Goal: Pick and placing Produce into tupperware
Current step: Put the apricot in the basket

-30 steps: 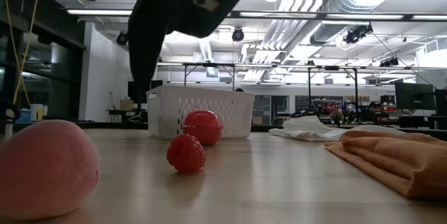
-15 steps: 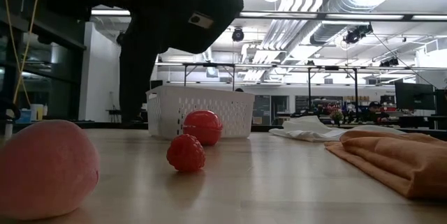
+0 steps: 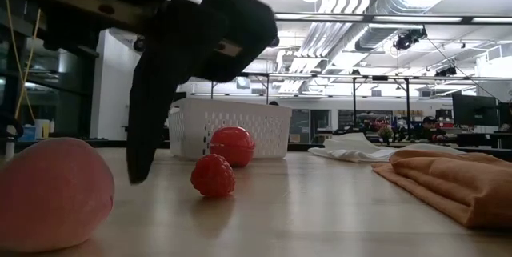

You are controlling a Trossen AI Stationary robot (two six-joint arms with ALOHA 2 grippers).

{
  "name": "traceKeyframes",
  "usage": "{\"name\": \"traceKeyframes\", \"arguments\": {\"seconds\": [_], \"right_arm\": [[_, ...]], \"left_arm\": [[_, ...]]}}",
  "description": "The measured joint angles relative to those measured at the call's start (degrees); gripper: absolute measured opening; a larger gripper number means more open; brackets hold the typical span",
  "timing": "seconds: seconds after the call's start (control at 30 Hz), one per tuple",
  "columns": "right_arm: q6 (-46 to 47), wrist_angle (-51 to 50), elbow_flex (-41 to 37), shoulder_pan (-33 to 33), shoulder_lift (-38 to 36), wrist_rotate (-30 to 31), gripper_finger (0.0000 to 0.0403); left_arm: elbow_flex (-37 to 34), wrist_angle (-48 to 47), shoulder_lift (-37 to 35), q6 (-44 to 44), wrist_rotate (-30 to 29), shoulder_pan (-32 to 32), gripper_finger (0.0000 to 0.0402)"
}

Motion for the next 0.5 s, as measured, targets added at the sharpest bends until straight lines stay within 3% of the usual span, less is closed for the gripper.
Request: {"name": "traceKeyframes", "arguments": {"seconds": [0.5], "right_arm": [[-0.01,-0.38,0.00,-0.02,0.01,0.21,0.0000]], "left_arm": [[-0.04,1.11,1.47,-0.09,0.41,0.05,0.0220]]}}
